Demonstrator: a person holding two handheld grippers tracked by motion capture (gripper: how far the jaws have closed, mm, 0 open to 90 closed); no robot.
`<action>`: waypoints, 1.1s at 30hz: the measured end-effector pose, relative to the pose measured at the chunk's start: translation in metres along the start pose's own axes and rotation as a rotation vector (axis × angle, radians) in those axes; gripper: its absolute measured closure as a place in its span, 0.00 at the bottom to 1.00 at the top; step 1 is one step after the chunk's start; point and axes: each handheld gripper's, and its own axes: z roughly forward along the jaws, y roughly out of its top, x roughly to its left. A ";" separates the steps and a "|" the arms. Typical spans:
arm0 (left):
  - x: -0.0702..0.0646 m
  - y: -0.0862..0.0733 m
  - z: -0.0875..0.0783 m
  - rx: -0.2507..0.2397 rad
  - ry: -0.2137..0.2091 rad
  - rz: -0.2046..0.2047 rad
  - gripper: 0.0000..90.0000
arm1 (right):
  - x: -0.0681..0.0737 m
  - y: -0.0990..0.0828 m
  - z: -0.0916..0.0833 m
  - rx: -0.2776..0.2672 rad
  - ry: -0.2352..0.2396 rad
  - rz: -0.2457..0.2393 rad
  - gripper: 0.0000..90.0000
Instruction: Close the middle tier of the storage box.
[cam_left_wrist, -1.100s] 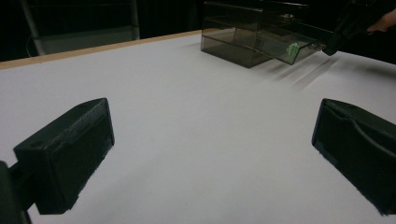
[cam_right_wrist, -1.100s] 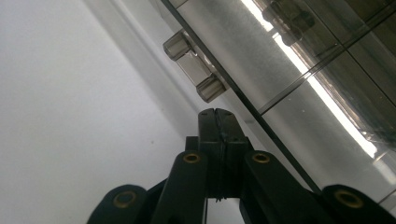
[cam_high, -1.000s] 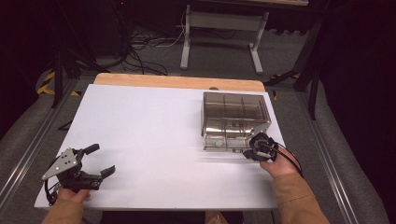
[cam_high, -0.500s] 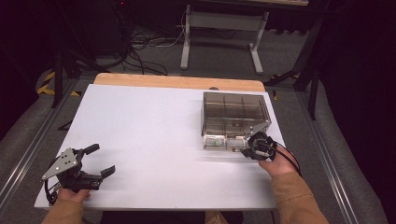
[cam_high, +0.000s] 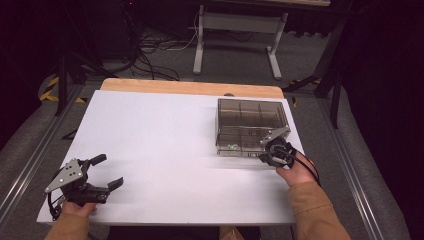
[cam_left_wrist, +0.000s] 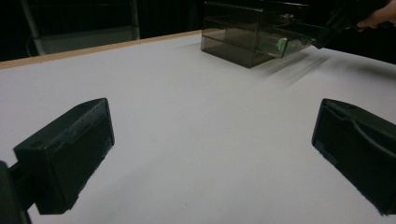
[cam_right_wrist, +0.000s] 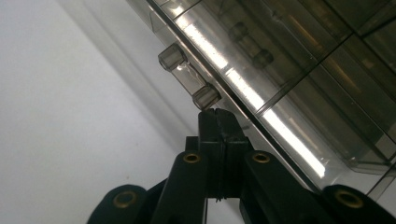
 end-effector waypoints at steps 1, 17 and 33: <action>0.000 0.000 0.000 0.000 0.000 -0.001 0.00 | 0.000 0.000 0.000 -0.005 -0.004 0.004 1.00; 0.000 0.000 0.000 -0.001 -0.001 -0.001 0.00 | -0.009 0.006 0.006 -0.055 -0.068 0.051 1.00; 0.000 0.000 0.000 -0.001 -0.002 0.001 0.00 | -0.015 0.009 0.013 -0.112 -0.121 0.104 1.00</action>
